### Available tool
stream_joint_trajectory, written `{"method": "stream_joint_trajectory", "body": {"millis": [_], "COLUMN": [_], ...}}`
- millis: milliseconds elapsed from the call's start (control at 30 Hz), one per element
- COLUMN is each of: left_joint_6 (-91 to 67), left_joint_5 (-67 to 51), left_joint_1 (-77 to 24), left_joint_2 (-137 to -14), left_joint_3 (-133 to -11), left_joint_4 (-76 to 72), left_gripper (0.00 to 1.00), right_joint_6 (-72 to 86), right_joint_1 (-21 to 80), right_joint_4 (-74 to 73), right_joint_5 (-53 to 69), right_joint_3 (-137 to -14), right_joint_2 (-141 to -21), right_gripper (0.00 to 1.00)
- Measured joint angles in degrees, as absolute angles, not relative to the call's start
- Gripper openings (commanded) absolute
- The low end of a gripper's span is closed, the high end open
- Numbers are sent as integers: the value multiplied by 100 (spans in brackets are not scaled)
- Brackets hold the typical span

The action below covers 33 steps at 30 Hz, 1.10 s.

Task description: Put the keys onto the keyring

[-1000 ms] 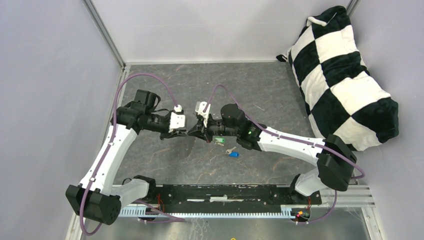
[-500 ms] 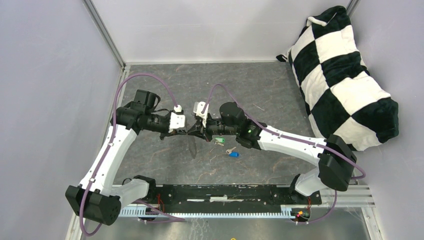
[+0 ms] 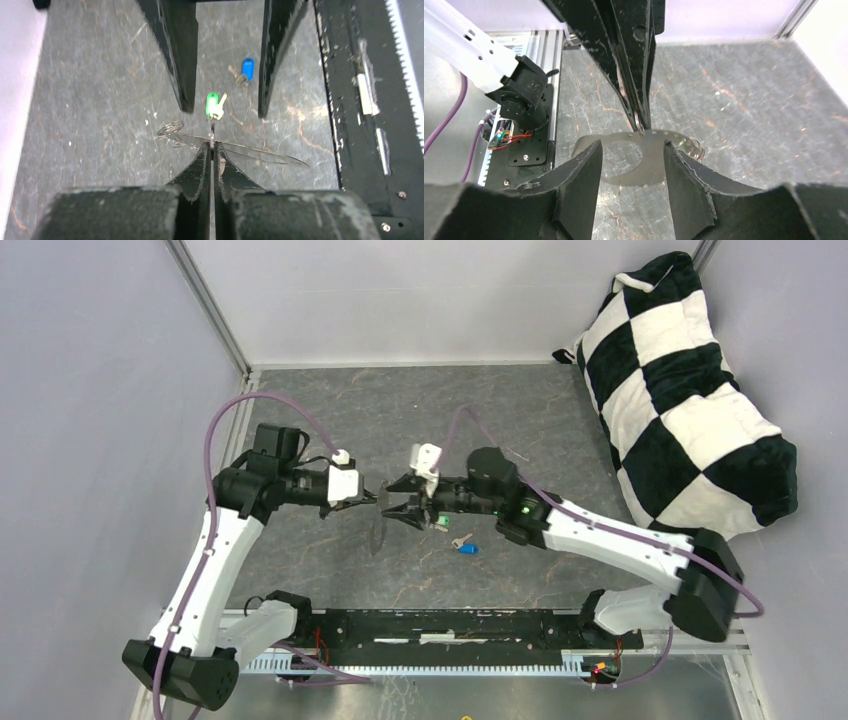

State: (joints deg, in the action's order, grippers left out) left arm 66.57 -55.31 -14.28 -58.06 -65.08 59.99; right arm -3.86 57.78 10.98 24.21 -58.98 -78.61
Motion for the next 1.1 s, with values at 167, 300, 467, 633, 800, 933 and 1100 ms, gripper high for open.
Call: {"method": "stream_joint_trajectory", "body": {"millis": [167, 300, 467, 633, 800, 933, 1100], "left_joint_6": [6355, 6108, 5876, 5579, 5426, 5378, 5378], "left_joint_5": [-6287, -6849, -7522, -8014, -8272, -8368, -8416], "left_joint_1": [-1428, -1428, -1428, -1428, -1428, -1428, -1428], "left_joint_2": [-5505, -5478, -5555, -5636, -5638, -5658, -5675], "left_joint_3": [-6508, -6508, -6514, -6604, -6641, -6643, -6643], "left_joint_4": [5817, 5802, 5789, 5765, 5721, 5706, 5708], "left_gripper": [2, 2, 2, 2, 2, 2, 2], "right_joint_6": [-495, -530, -443, -292, -141, 34, 211], "right_joint_1": [5776, 5776, 5776, 5776, 5776, 5776, 5776], "right_joint_4": [1929, 2401, 2818, 3159, 3411, 3577, 3728], "right_joint_5": [2445, 2764, 3170, 3321, 3365, 3367, 3365], "right_joint_3": [-4842, -4473, -4473, -4473, -4473, -4473, -4488], "right_joint_2": [-6694, -6302, -6340, -6442, -6517, -6602, -6753], "right_gripper": [52, 39, 39, 39, 39, 38, 35]}}
